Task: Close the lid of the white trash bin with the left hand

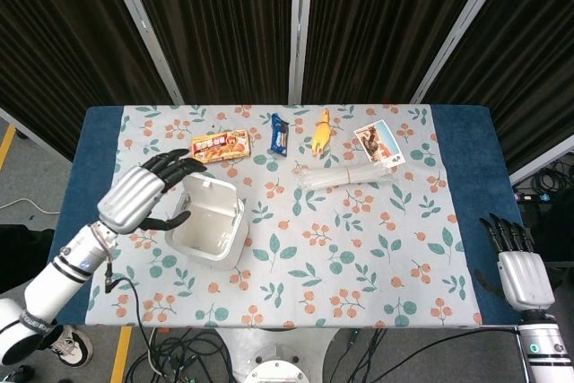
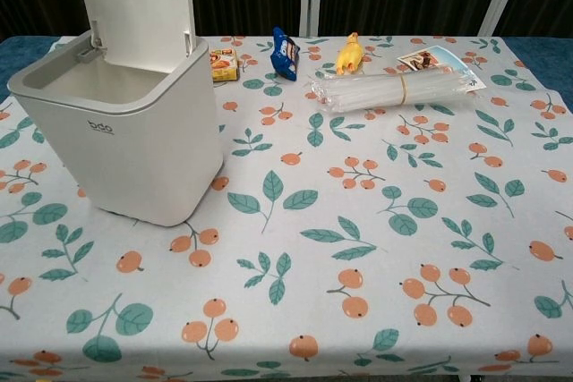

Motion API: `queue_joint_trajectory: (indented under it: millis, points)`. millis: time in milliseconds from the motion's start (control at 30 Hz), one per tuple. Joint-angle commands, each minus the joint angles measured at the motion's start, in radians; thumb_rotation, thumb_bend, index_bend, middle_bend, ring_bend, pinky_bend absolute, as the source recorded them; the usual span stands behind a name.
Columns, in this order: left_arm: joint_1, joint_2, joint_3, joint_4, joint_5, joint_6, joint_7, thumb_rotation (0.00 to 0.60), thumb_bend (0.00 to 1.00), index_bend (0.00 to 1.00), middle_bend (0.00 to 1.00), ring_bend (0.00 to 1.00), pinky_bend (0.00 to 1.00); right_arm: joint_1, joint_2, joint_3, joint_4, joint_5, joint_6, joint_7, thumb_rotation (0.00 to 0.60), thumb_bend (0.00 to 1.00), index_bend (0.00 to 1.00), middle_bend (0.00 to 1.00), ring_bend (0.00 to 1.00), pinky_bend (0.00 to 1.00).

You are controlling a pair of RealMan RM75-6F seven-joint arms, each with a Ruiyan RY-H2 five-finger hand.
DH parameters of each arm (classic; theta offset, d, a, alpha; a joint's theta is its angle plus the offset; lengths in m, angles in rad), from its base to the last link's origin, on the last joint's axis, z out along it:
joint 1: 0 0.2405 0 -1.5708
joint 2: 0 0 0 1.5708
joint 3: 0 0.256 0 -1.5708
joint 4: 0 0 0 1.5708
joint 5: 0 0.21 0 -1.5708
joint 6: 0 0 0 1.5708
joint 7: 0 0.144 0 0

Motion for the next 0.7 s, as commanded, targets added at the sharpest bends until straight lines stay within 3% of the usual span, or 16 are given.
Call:
queue_joint_trajectory:
  millis: [33,367,700]
  points:
    - [-0.038,-0.008,0.002,-0.003,-0.022,-0.046,0.02,0.575,0.31,0.19,0.18,0.07,0.18,-0.001,-0.004,0.0,0.01,0.002,-0.001,0.008,0.6,0.18,0.0,0.0,0.0,0.0]
    - [-0.069,0.0,0.026,-0.023,-0.063,-0.093,0.1,0.576,0.31,0.19,0.18,0.07,0.18,-0.001,-0.012,0.001,0.032,0.006,-0.007,0.029,0.6,0.18,0.0,0.0,0.0,0.0]
    - [-0.04,0.026,0.065,-0.076,-0.041,-0.046,0.158,0.565,0.31,0.19,0.24,0.07,0.18,0.0,-0.016,0.002,0.034,0.006,-0.009,0.028,0.6,0.18,0.0,0.0,0.0,0.0]
